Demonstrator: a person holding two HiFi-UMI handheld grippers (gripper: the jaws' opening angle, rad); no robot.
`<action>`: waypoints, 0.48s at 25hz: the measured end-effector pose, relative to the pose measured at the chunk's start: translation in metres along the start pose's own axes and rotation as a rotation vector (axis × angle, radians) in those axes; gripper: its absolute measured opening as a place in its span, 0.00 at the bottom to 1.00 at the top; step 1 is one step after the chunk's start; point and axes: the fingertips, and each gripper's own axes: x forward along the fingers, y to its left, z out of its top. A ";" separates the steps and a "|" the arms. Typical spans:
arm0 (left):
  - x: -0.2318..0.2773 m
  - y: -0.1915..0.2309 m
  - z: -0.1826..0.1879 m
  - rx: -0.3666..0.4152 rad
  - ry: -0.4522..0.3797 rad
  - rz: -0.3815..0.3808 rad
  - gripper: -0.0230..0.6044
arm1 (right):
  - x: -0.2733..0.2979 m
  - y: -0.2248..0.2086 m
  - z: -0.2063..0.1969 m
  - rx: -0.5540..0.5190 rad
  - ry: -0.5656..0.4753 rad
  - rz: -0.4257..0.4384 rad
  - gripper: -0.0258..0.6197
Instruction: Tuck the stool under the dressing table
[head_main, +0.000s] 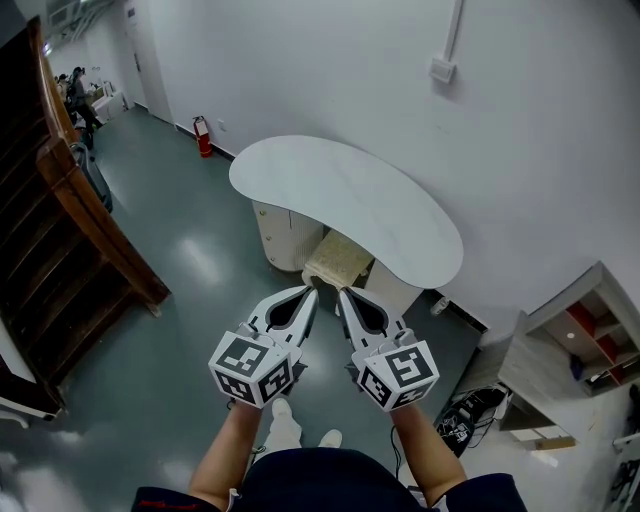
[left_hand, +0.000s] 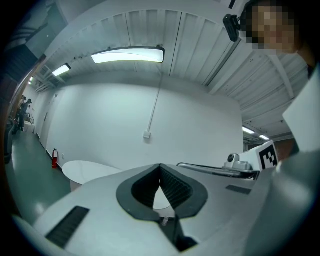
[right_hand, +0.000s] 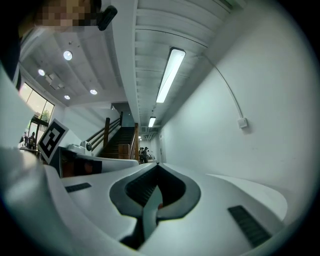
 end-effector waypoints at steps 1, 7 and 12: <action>-0.002 -0.004 -0.001 0.003 0.001 0.002 0.05 | -0.004 0.002 0.000 -0.004 0.001 0.006 0.06; -0.015 -0.012 -0.001 -0.002 -0.006 0.030 0.05 | -0.019 0.012 0.001 -0.024 -0.001 0.033 0.06; -0.023 -0.016 0.002 -0.006 -0.023 0.048 0.05 | -0.024 0.018 0.004 -0.041 -0.009 0.048 0.05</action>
